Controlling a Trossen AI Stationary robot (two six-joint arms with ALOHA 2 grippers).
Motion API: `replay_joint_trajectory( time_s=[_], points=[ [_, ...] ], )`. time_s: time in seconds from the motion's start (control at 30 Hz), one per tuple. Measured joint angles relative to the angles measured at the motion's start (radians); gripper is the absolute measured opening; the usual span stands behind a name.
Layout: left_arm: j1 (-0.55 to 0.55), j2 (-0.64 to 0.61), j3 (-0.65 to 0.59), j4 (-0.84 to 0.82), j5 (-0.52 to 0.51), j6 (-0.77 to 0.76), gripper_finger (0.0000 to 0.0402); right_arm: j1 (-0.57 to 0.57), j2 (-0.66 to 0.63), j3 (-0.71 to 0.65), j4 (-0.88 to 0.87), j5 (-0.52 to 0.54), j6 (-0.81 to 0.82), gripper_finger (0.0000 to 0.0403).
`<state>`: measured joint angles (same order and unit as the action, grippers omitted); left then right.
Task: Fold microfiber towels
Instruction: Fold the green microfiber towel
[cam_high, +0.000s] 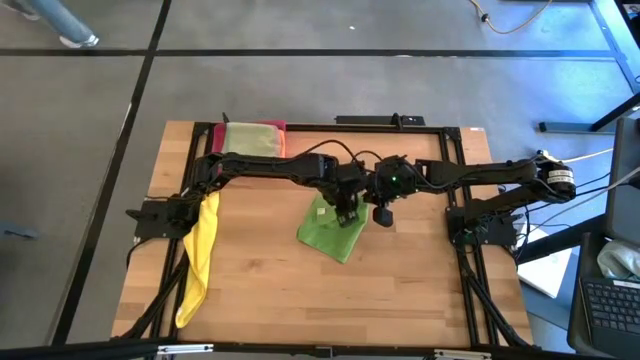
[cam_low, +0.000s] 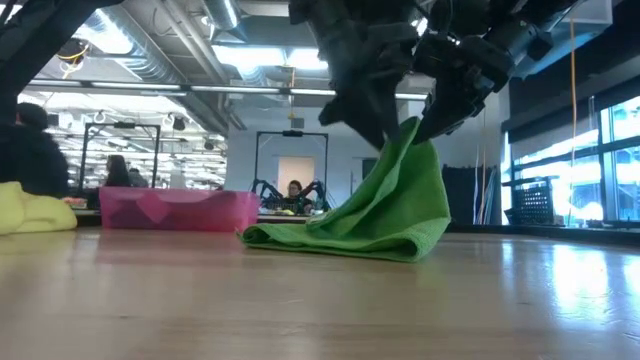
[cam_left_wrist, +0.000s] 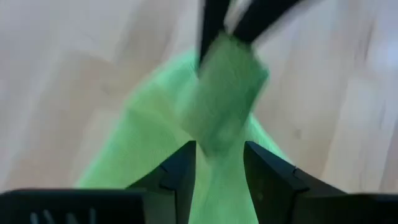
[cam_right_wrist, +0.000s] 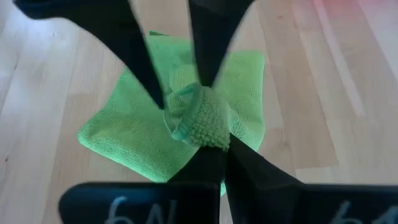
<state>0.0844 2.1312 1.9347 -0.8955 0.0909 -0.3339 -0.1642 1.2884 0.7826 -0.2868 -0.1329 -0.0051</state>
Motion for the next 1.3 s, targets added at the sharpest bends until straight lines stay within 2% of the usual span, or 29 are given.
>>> replay_joint_trajectory(
  time_s=[0.17, 0.37, 0.57, 0.8, 0.9, 1.07, 1.23, 1.3],
  points=[
    [-0.007, -0.028, 0.000, 0.045, -0.128, -0.028, 0.0126, 0.000, -0.002, 0.002, -0.002, 0.001, 0.022, 0.0017],
    [-0.017, -0.057, 0.002, 0.075, -0.147, -0.023, 0.0126, 0.000, 0.001, 0.002, -0.019, 0.007, 0.026, 0.0019],
    [-0.039, -0.070, 0.002, 0.113, -0.226, -0.023, 0.0126, 0.000, 0.001, 0.002, -0.020, 0.007, 0.039, 0.0011],
    [-0.041, -0.071, 0.002, 0.114, -0.233, -0.002, 0.0126, -0.014, -0.056, 0.001, -0.019, -0.033, 0.054, 0.0014],
    [-0.042, -0.071, 0.002, 0.114, -0.264, -0.052, 0.0126, -0.033, -0.093, 0.001, -0.021, -0.048, 0.075, 0.0008],
    [-0.060, -0.071, 0.002, 0.065, -0.374, -0.120, 0.0126, -0.052, -0.116, 0.001, -0.049, -0.091, 0.109, 0.0014],
    [-0.088, -0.071, 0.002, 0.107, -0.337, -0.184, 0.0126, -0.031, -0.101, 0.001, -0.087, -0.096, 0.107, 0.0021],
    [-0.114, -0.067, 0.002, 0.138, -0.363, -0.176, 0.0126, -0.029, -0.094, 0.000, -0.088, -0.083, 0.112, 0.0019]
  ],
)
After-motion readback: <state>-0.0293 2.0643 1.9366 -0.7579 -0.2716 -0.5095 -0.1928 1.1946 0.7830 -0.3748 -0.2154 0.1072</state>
